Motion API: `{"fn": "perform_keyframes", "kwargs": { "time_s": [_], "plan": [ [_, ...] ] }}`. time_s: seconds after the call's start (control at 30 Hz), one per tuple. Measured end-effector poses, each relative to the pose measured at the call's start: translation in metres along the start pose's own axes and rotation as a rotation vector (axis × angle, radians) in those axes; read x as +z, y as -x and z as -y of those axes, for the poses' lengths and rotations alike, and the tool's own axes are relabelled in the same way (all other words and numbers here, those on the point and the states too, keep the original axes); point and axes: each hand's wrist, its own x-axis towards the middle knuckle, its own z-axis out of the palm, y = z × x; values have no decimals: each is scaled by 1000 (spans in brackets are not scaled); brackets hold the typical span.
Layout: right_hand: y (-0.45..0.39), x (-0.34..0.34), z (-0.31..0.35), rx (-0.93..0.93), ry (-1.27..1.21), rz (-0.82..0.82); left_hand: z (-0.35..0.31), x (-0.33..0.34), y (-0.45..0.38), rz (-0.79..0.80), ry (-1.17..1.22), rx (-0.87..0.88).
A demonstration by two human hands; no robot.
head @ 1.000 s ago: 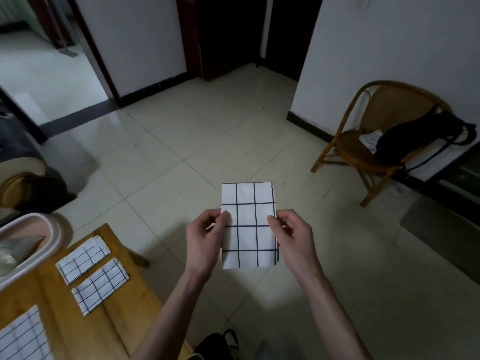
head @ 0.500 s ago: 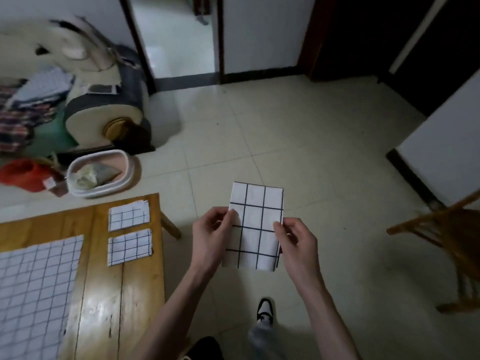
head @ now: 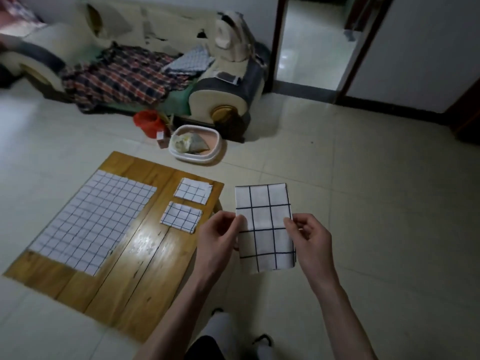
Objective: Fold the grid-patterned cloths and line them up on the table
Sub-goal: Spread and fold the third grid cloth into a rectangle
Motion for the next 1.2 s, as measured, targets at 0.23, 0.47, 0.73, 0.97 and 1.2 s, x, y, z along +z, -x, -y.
{"fn": "perform_keyframes", "kwargs": {
  "time_s": [0.23,0.47,0.73,0.97,1.2],
  "plan": [
    [-51,69,14,-42,38,252,16,-44,-21,-253,59,-73],
    [-94,147,19,-54,104,456,45,-88,-54,-447,105,-147],
    [-128,226,28,-59,161,647,60,-131,-88,-627,177,-162],
    [-137,284,35,8,183,842,78,-167,-92,-774,213,-213],
    [-155,336,12,-5,289,1044,106,-181,-97,-918,247,-301]
  ]
}}
